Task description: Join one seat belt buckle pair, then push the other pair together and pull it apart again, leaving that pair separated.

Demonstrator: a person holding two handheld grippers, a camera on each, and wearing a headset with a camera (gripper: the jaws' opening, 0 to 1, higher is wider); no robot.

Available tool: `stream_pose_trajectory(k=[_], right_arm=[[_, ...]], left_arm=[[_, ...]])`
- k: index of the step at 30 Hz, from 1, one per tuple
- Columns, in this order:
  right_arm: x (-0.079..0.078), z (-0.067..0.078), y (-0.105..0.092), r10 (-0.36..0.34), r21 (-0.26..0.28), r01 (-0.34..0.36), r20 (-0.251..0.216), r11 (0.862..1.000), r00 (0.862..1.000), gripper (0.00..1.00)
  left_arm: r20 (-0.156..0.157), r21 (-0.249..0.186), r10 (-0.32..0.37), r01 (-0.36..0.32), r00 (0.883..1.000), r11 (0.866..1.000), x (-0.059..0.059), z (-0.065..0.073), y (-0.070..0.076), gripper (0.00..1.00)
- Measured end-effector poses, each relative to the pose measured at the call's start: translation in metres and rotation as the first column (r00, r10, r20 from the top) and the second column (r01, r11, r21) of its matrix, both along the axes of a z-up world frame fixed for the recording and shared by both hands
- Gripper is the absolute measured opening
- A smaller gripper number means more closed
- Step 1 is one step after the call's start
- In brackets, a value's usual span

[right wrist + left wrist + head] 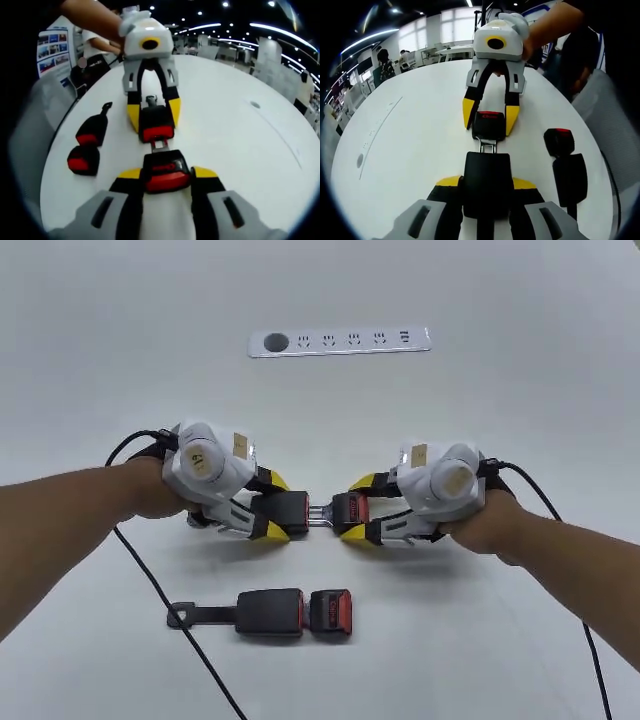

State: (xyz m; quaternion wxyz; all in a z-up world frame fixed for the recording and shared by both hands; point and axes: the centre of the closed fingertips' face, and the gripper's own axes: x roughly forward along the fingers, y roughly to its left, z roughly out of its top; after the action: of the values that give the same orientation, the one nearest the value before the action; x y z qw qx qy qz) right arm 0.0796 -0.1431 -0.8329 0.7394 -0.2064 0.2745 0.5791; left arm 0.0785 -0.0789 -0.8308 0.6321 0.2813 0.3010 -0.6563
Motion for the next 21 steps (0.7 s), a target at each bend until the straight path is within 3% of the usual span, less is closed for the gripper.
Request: stream_pose_trajectory(k=[21], right_arm=[[-0.004,-0.006,-0.042,-0.012,-0.018,0.011,-0.015,1.0,1.0,0.37]], left_arm=[[-0.004,0.001,0.003,-0.003,1.0,1.0,0.001,-0.002,0.001,0.36]])
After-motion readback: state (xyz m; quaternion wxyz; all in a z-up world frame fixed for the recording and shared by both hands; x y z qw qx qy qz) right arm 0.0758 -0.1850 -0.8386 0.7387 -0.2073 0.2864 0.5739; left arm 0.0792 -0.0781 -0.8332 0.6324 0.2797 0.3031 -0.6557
